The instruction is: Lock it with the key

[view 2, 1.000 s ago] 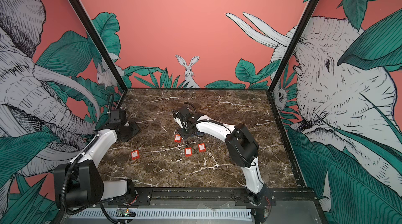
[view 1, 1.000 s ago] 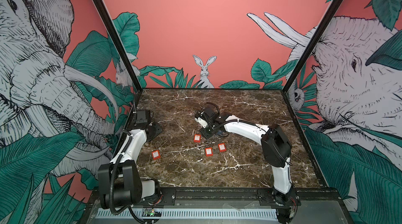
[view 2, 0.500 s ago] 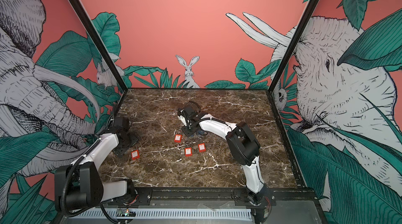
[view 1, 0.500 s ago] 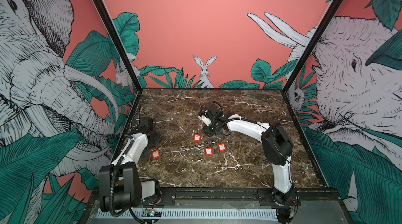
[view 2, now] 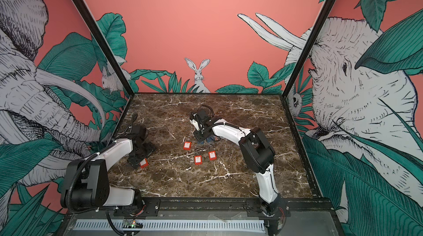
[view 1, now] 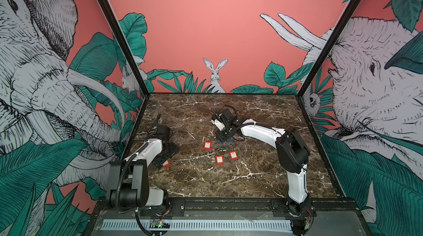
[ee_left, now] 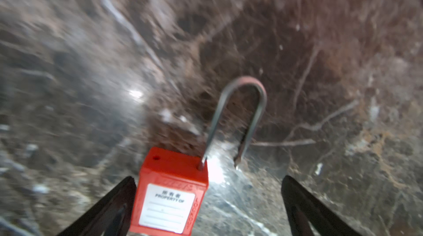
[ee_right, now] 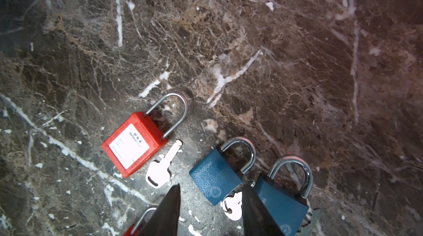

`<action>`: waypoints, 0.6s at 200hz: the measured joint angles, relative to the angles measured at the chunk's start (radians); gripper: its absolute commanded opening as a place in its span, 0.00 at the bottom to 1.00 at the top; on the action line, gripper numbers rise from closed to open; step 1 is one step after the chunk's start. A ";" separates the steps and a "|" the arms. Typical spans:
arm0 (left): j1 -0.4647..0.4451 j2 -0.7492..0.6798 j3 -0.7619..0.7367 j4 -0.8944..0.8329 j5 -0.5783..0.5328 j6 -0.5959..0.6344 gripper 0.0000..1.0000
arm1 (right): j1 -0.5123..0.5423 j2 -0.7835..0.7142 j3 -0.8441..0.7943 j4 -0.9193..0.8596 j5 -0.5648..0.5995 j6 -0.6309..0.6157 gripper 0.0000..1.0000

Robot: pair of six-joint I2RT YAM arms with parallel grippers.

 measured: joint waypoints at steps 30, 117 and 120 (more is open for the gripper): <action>-0.053 0.002 -0.007 0.040 0.058 -0.053 0.99 | -0.035 -0.010 -0.076 0.035 0.024 0.027 0.40; -0.182 -0.001 0.017 0.122 0.058 -0.098 0.99 | -0.013 -0.230 -0.256 0.346 0.137 -0.130 0.65; -0.182 -0.006 0.018 0.119 0.050 -0.096 0.99 | -0.013 -0.230 -0.259 0.357 0.134 -0.131 0.65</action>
